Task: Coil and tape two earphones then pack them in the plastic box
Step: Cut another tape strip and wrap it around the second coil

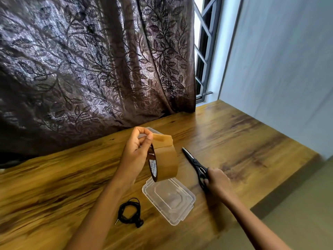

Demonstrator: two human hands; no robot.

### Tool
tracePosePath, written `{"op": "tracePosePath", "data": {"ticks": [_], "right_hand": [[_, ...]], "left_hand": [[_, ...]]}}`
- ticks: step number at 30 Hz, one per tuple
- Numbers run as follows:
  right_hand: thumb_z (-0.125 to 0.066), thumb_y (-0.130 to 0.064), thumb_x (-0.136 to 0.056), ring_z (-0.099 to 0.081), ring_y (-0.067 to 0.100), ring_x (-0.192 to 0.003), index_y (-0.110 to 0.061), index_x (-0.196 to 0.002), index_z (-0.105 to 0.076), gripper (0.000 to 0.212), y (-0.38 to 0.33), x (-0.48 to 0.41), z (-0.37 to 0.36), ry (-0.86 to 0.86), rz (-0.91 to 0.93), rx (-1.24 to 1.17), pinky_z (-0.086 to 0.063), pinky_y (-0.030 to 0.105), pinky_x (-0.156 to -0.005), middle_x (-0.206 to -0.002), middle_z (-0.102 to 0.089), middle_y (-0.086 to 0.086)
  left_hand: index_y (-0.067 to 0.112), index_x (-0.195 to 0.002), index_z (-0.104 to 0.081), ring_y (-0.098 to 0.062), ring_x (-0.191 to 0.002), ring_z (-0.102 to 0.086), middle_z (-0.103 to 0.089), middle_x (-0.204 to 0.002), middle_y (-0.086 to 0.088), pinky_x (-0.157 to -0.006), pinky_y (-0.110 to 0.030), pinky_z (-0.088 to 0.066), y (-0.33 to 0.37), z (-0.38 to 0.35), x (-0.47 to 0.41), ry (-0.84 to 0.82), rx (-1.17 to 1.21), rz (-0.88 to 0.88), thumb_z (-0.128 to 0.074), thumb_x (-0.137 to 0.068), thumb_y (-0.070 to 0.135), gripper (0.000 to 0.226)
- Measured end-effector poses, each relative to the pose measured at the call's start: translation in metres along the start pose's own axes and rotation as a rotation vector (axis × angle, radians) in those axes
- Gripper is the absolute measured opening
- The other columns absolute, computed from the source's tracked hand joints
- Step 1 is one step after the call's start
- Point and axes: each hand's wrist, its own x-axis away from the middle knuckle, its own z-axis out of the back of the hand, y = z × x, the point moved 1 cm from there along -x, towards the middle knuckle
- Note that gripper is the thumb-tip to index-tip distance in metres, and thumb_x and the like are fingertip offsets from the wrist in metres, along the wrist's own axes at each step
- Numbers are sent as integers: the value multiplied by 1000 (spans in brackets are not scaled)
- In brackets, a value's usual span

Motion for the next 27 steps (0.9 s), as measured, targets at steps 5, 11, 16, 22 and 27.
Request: {"op": "tracePosePath", "data": {"ticks": [5,11,16,22,27], "right_hand": [[-64,-18,-81,-61,27,-84,-2,-104,-58,28,4,-7,12,-71,-160,-493,-49,35,-70,-97,-63,15],[-58,-5,-88,-66,25,-77,4,-121,-48,36,-4,1,37,-253,-199,-1252,-52,32,-71,-94,-66,21],[-77,-14,-61,-66,11,-69,-1,-113,-56,57,-34,18,85,-146,20,-1368,-51,20,-58,-82,-72,7],[-87,-25,-45,-64,7,-73,-7,-95,-62,58,-59,35,143,-75,356,-1247,-52,14,-66,-80,-67,5],[-83,-36,-39,-53,6,-66,-5,-96,-60,68,-60,33,175,-174,594,-983,-41,10,-60,-71,-60,-7]], "left_hand": [[5,-97,-48,7,-61,-57,-62,-78,2,-56,-7,-45,2,3,-2,4,-3,-23,-44,-95,14,10],[17,-89,-50,3,-65,-57,-62,-73,7,-60,-9,-45,3,11,-7,38,-27,-16,-46,-95,21,8],[21,-87,-50,-11,-75,-53,-60,-77,-1,-68,-18,-43,9,18,-14,62,-44,-28,-46,-95,23,9],[18,-88,-49,1,-61,-60,-67,-68,8,-55,-13,-48,29,31,-26,66,-10,-63,-45,-95,20,9],[20,-85,-49,0,-61,-62,-67,-71,7,-55,-12,-48,46,46,-32,56,0,-80,-45,-95,19,11]]}}
